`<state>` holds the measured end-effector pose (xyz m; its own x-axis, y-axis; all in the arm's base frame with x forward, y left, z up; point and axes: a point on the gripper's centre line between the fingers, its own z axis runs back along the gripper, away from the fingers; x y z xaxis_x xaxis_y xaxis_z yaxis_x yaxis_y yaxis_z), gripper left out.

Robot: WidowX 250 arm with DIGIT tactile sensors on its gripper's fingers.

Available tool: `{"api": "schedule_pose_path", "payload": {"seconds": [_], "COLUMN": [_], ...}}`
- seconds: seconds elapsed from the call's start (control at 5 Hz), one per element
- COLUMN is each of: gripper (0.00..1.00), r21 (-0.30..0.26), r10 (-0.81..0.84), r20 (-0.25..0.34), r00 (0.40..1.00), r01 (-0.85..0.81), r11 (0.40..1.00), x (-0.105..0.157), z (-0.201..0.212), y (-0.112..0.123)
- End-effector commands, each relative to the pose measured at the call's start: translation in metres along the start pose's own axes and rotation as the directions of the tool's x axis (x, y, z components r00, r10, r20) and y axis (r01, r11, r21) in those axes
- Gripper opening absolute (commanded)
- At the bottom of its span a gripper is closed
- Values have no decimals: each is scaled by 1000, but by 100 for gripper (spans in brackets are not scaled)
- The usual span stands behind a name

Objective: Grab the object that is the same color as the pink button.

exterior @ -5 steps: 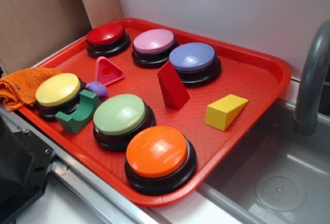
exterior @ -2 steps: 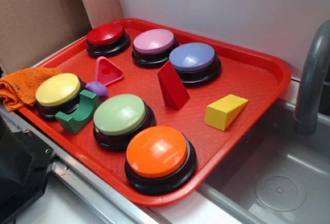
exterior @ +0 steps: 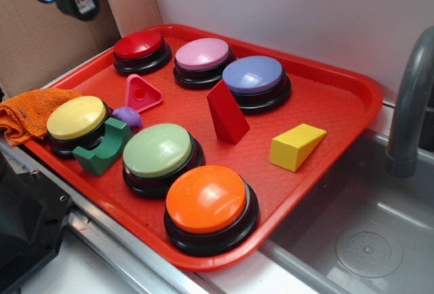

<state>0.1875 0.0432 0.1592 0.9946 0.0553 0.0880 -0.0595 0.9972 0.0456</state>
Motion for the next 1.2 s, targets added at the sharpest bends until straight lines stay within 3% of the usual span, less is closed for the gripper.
{"api": "schedule_pose_path", "payload": {"seconds": [0.0, 0.6, 1.0], "gripper": [100, 100, 97], "r21": [79, 36, 57], "r10": [100, 59, 80], "r20": [47, -4, -29], "r00": [994, 998, 996], "r01": [-104, -59, -78], "r11": [991, 998, 995], "x": [34, 41, 41], "z": [-51, -108, -132], "y": [21, 12, 10]}}
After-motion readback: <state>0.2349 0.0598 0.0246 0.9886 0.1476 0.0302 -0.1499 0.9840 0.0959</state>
